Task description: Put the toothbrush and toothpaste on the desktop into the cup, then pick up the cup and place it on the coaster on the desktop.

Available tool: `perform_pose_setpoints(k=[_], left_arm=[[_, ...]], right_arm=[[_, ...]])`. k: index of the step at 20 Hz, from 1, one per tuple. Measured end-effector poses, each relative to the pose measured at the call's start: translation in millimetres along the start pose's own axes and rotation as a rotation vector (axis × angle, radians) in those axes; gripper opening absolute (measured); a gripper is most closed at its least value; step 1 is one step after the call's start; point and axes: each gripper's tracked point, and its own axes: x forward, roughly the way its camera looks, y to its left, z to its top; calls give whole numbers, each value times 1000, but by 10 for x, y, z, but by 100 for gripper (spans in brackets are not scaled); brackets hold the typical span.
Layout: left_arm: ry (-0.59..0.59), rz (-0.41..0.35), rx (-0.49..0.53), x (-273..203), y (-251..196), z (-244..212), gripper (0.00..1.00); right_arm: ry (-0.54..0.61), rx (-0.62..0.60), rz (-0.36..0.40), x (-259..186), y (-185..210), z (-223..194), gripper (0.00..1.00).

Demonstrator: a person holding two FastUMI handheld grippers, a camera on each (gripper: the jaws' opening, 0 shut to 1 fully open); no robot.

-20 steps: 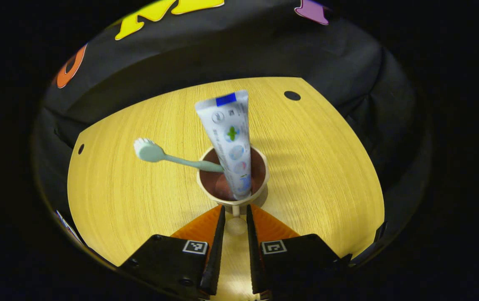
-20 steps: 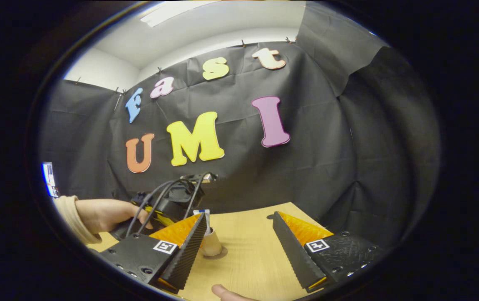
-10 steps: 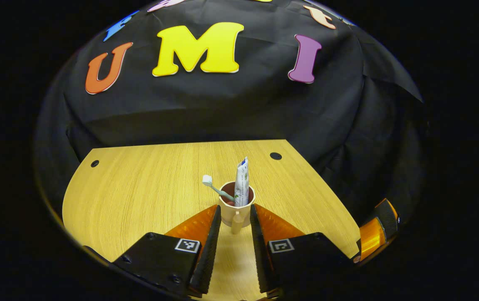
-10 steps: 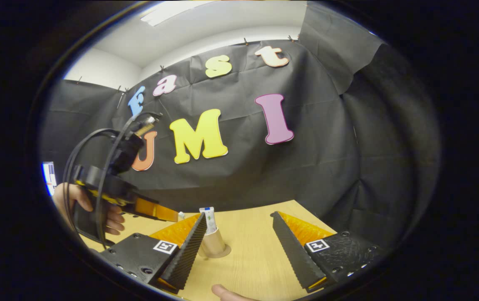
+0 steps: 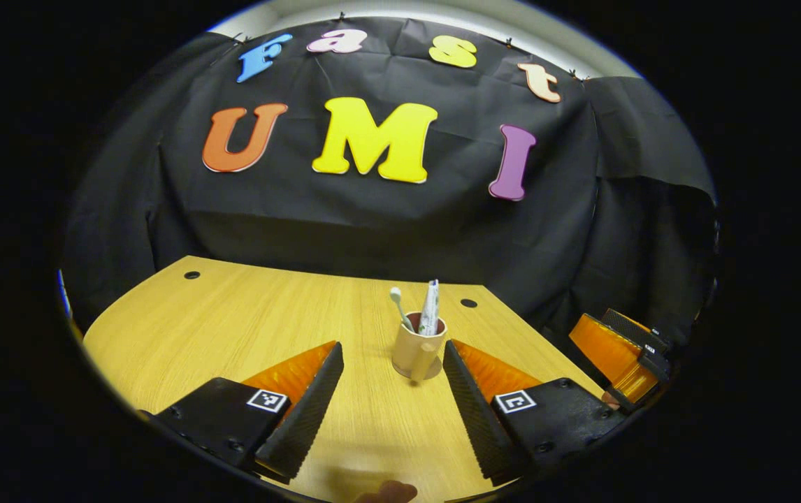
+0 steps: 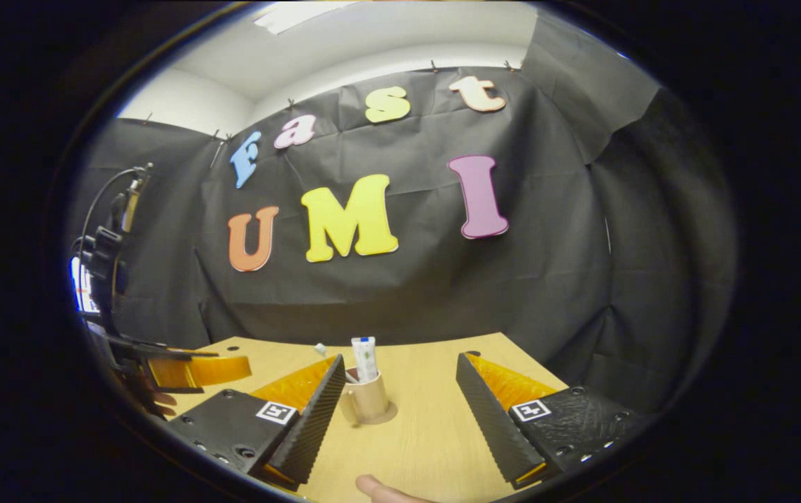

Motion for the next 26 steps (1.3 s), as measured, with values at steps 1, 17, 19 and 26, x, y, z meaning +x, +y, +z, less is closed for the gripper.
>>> perform_pose_setpoints(k=[1, 17, 19, 26], left_arm=[[-39, 8, -22, -70, 75, 29, 94], [-101, 37, 28, -181, 319, -77, 98], [-100, 35, 22, -191, 309, -105, 98], [-85, 35, 61, -161, 247, -161, 98]], right_arm=[[5, -12, 3, -9, 47, -23, 98], [12, -51, 41, -81, 312, -105, 96], [17, -53, 39, -74, 302, -116, 96], [4, -71, 45, -95, 322, -91, 96]])
